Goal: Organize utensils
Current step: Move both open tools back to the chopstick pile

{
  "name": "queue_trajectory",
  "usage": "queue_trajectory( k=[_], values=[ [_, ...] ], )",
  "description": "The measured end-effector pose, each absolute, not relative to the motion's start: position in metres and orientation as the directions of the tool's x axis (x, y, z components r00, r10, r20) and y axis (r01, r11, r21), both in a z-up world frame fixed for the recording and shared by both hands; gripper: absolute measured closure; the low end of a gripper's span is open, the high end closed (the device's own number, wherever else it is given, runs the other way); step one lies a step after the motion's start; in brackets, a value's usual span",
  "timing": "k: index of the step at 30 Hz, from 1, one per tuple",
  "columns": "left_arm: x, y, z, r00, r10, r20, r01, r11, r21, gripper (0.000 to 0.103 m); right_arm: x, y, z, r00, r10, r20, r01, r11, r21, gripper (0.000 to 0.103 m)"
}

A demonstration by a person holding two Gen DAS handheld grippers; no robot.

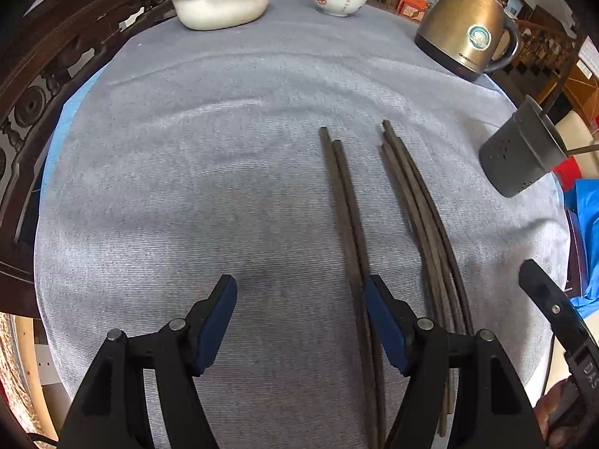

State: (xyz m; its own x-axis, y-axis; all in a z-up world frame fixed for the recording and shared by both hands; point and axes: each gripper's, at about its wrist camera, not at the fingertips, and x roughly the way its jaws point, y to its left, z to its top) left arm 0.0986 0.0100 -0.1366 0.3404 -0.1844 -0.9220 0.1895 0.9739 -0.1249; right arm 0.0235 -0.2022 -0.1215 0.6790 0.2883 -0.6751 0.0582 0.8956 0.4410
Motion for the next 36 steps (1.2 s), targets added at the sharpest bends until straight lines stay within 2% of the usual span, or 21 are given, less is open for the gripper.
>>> queue_trajectory(
  k=[3,12,23,26,36],
  values=[
    [0.095,0.018,-0.135,0.340,-0.199,-0.919,0.183,0.973,-0.143,0.032,0.039,-0.191,-0.128,0.647,0.297,-0.702,0.045,0.905,0.424,0.060],
    [0.101,0.024,-0.139,0.335,-0.193,-0.922,0.173,0.975,-0.141,0.032,0.072,-0.165,-0.137,0.575,0.250,-0.779,0.010,0.950,0.312,0.071],
    [0.106,0.016,-0.142,0.334,-0.205,-0.920,0.170,0.973,-0.155,0.031,0.081,-0.146,-0.134,0.540,0.171,-0.824,-0.049,0.984,0.172,0.072],
    [0.104,0.012,-0.140,0.335,-0.211,-0.918,0.182,0.971,-0.156,0.032,0.082,-0.146,-0.135,0.531,0.094,-0.842,-0.029,0.995,0.092,0.074],
    [0.105,0.005,-0.142,0.329,-0.224,-0.917,0.204,0.965,-0.163,0.030,0.077,-0.171,-0.136,0.543,0.099,-0.834,0.031,0.990,0.138,0.075]
  ],
)
